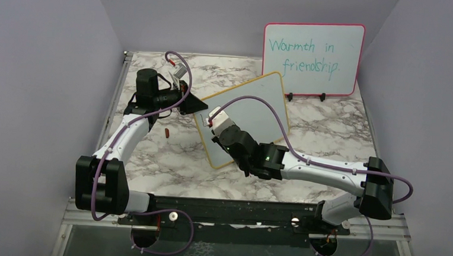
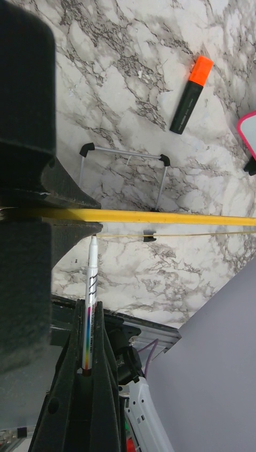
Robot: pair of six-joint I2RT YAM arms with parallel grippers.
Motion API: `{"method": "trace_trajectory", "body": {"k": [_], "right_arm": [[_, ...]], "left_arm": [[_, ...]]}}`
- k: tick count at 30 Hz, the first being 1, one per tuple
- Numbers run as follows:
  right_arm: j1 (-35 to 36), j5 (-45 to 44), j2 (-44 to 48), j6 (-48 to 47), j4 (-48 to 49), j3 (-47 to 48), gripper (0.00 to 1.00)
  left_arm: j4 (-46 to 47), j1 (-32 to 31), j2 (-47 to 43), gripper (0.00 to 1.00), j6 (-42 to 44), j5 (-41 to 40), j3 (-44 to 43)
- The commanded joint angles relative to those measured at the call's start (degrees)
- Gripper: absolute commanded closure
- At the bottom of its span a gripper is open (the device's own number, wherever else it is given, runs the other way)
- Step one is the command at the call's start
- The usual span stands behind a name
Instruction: Write a sentence on the whiteboard
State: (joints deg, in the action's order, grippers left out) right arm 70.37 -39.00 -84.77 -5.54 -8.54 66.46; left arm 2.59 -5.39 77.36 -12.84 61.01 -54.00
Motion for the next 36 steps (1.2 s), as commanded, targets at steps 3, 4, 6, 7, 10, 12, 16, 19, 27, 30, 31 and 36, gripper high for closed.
{"method": "trace_trajectory", "body": {"k": [3, 4, 6, 7, 10, 12, 16, 19, 27, 30, 31, 36], "right_arm": [[-1.4, -2.7, 0.6, 0.2, 2.4, -0.6, 0.99], [-1.4, -2.6, 0.6, 0.2, 2.7, -0.6, 0.99], [-1.5, -2.4, 0.5, 0.1, 3.0, -0.5, 0.99], [-1.5, -2.3, 0.4, 0.0, 3.2, -0.5, 0.99], [-1.5, -2.0, 0.3, -0.4, 3.7, -0.1, 0.99], [-1.5, -1.9, 0.2, -0.6, 4.1, 0.0, 0.99], [-1.5, -1.8, -0.2, -1.0, 4.4, 0.5, 0.99], [-1.5, -1.7, -0.3, -1.2, 4.7, 0.8, 0.99], [-1.5, -1.8, -0.4, -1.4, 5.4, 1.0, 0.99], [-1.4, -1.8, -0.5, -1.5, 5.7, 1.1, 0.99], [-1.5, -1.8, -0.6, -1.6, 5.8, 1.2, 0.99], [-1.5, -1.6, -0.5, -1.8, 6.4, 1.2, 0.99]], "left_arm": [[-4.9, -1.7, 1.5, 1.0, 4.7, -1.7, 0.1], [-4.9, -1.6, 1.5, 1.0, 4.7, -1.7, 0.1], [-4.9, -1.7, 1.5, 1.0, 4.6, -1.7, 0.0], [-4.9, -1.7, 1.5, 1.0, 4.7, -1.7, 0.1], [-4.9, -1.7, 1.5, 1.0, 4.7, -1.6, 0.1], [-4.9, -1.7, 1.5, 1.0, 4.7, -1.6, 0.0], [-5.0, -1.8, 1.5, 1.0, 4.7, -1.5, 0.0], [-5.0, -1.7, 1.5, 1.0, 4.8, -1.6, 0.0], [-5.0, -1.8, 1.5, 1.0, 4.7, -1.6, 0.0], [-5.0, -1.8, 1.4, 1.0, 4.8, -1.6, 0.0], [-5.0, -1.8, 1.5, 1.0, 4.7, -1.6, 0.0], [-5.0, -1.8, 1.5, 1.0, 4.8, -1.7, 0.0]]}}
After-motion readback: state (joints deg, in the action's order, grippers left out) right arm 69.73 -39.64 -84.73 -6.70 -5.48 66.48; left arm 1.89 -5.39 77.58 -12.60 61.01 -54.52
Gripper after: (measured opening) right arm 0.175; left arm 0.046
